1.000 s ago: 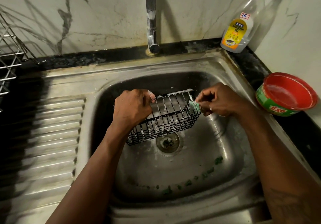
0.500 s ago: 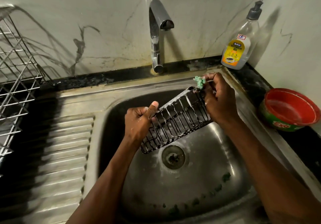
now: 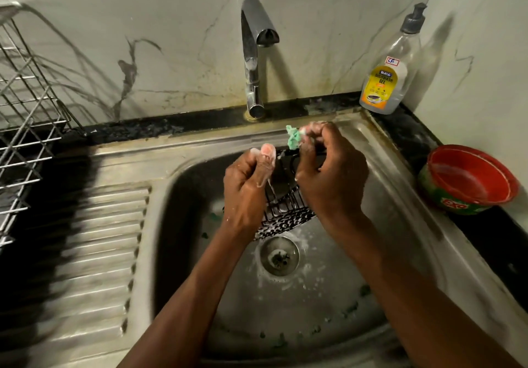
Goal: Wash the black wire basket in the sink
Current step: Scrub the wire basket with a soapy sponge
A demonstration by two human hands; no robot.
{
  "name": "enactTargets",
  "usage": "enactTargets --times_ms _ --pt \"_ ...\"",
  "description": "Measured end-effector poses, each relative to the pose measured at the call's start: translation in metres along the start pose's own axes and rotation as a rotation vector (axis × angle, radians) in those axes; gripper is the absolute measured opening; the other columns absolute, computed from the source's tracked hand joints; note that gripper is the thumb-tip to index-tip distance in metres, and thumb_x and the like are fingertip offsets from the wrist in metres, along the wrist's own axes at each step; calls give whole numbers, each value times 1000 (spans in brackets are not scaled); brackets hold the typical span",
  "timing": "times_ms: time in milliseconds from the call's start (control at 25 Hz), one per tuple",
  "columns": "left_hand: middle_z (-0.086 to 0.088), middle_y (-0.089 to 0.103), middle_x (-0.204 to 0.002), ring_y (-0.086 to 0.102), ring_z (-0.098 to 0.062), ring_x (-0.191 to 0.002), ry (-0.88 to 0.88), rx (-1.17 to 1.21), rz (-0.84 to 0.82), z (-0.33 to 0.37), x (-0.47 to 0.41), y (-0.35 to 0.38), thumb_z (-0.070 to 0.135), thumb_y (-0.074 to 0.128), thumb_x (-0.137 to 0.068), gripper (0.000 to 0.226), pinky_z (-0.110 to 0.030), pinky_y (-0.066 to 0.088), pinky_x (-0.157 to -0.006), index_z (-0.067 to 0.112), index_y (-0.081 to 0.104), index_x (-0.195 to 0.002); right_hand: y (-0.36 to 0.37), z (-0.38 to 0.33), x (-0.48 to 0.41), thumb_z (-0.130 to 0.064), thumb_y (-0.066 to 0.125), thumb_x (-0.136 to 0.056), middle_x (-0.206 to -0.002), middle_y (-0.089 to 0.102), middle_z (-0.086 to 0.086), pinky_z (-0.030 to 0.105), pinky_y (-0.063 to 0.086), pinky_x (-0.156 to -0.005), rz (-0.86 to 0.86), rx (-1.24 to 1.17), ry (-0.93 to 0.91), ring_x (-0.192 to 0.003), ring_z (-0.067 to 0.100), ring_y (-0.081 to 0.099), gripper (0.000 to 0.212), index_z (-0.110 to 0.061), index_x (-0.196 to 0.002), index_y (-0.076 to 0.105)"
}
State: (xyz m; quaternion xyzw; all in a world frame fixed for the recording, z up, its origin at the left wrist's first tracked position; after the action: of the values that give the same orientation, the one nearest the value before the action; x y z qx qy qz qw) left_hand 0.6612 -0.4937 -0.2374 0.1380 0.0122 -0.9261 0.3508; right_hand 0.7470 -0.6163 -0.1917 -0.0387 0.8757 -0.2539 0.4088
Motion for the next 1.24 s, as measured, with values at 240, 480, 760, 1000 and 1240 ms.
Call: enactTargets --times_ms 240,480,760,1000,1240 --pt "-14 43 -68 36 -25 -63 121 -144 223 2 19 -10 26 43 -107 43 -41 34 -58 0 48 -72 -2 -8 7 -14 65 -90 -87 73 2 41 51 -75 130 -23 -205 -80 21 67 13 -8 -98 75" --pt "-16 43 -64 39 -33 -58 249 -241 332 4 21 -10 13 39 -108 39 -47 33 -52 -1 47 -72 16 -19 9 -10 68 -91 -96 65 7 42 53 -75 -199 -192 -336 -92 23 63 19 -12 -106 78" --pt "-9 40 -52 38 -27 -44 354 -391 274 5 25 -8 24 36 -108 47 -47 30 -44 3 43 -66 7 18 -5 -6 73 -85 -86 69 10 39 54 -65 -67 -82 -131 -79 23 63 6 -4 -88 78" --pt "-4 42 -54 39 -19 -44 380 -421 280 5 23 -10 18 36 -108 42 -41 30 -43 6 45 -69 6 -13 4 -4 77 -85 -81 73 6 35 55 -64 -54 -172 -209 -74 20 65 5 -7 -89 79" --pt "-6 41 -51 39 -22 -42 382 -457 263 4 24 -19 20 34 -107 43 -43 30 -43 5 44 -68 9 -2 -5 1 71 -87 -84 70 9 16 49 -61 -115 -127 -152 -72 12 61 9 -2 -93 78"
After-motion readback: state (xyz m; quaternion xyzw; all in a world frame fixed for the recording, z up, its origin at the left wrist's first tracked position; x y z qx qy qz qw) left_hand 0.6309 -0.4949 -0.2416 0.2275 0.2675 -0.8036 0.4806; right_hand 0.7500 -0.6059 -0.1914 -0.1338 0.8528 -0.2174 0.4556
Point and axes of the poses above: each hand's wrist, its own x-axis away from the middle knuckle, its own y-axis out of the palm, z = x × y, the point moved 4 cm from there along -x, towards the middle knuckle
